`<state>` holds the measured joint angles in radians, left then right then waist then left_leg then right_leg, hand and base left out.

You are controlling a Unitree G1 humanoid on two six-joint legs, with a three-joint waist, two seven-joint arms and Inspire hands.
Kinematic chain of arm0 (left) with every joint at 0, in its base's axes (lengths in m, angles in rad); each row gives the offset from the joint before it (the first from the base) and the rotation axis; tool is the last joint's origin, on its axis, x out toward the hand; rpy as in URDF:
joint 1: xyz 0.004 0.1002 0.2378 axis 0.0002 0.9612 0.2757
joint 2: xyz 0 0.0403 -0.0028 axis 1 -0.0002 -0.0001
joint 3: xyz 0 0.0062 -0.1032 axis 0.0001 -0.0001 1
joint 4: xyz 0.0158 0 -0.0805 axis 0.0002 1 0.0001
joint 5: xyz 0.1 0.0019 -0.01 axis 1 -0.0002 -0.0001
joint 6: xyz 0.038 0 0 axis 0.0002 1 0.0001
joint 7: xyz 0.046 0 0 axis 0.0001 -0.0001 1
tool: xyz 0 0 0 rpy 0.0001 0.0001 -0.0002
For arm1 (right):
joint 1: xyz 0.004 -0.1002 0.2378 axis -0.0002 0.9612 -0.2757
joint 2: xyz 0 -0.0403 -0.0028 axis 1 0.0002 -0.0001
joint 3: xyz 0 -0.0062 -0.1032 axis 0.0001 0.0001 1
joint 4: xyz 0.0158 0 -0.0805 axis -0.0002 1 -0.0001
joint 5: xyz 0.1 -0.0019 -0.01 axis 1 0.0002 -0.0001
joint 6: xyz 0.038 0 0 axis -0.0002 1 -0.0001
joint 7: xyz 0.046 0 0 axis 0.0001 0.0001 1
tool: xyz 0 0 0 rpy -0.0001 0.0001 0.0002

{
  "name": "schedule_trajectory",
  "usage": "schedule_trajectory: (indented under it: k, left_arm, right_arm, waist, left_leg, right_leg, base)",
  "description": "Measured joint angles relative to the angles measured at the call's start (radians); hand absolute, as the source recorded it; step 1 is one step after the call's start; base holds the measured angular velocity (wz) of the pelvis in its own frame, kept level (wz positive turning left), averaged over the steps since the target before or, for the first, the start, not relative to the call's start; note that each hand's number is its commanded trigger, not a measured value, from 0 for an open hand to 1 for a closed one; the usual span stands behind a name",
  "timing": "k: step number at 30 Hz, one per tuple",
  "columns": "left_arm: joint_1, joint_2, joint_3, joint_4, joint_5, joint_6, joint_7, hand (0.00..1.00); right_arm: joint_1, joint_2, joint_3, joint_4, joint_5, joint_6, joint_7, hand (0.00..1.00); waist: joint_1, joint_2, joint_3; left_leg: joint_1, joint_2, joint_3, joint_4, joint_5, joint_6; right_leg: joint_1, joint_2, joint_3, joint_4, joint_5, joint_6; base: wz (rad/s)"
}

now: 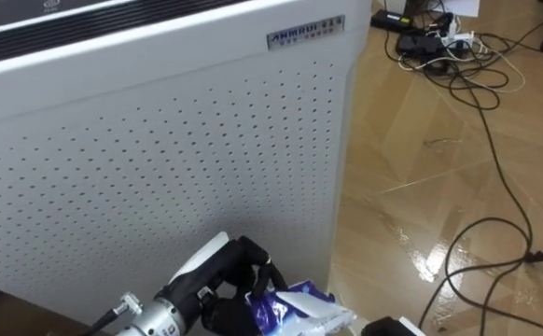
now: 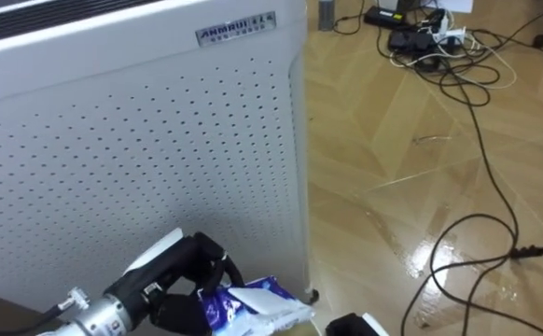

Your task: Pick garbage

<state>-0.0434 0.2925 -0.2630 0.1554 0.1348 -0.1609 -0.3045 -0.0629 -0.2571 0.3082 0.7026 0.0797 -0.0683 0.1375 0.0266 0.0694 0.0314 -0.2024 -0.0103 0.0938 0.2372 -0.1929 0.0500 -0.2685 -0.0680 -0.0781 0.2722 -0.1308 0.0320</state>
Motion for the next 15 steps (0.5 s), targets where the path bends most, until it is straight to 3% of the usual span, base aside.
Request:
schedule_trajectory:
  k: [7, 15]
  left_arm:
    - [-0.051, -0.003, -0.062, 0.225, 0.055, -0.02, 0.036, 1.0]
    - [-0.051, -0.002, -0.066, 0.248, 0.056, -0.02, 0.026, 1.0]
  right_arm:
    - [-0.074, 0.007, 0.016, 0.105, 0.004, -0.019, 0.004, 1.0]
    - [-0.082, -0.001, 0.015, 0.114, 0.004, -0.02, 0.009, 1.0]
  waist:
    - [-0.012, -0.02, 0.0009]
    - [-0.011, -0.021, 0.0007]
  left_leg:
    - [-0.001, 0.0, 0.019, 0.0, 0.0, 0.0]
    - [-0.018, 0.0, 0.021, 0.012, 0.0, 0.0]
  right_leg:
    - [-0.014, -0.003, -0.001, 0.01, 0.0, 0.0]
    - [-0.038, -0.001, 0.012, 0.026, 0.001, -0.002]
  base:
    - [-0.07]
    - [-0.03]
